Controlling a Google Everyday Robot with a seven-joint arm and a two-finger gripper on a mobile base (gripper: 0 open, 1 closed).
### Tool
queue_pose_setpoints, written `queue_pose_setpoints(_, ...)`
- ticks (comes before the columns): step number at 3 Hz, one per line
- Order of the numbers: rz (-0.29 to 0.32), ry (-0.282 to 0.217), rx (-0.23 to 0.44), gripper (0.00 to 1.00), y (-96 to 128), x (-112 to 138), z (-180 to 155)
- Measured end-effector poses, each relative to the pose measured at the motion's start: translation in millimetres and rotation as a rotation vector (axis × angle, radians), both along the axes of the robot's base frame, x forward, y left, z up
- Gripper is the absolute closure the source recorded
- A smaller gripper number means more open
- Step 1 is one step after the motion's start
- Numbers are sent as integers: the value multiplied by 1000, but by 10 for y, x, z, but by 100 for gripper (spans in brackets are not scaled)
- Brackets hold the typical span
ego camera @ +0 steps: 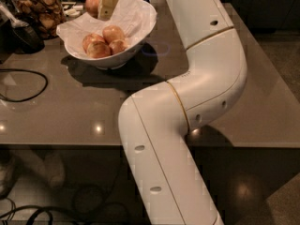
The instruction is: Pick apple from white bowl
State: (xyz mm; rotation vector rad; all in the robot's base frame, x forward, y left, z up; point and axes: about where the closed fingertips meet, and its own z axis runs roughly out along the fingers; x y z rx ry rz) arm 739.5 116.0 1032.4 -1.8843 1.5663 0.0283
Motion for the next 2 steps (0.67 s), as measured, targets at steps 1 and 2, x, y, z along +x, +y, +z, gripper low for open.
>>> queue_pose_setpoints(1,9,81,48,100,-58,-120,-289)
queue_pose_setpoints(2,13,134,88,100,29,-297,-499)
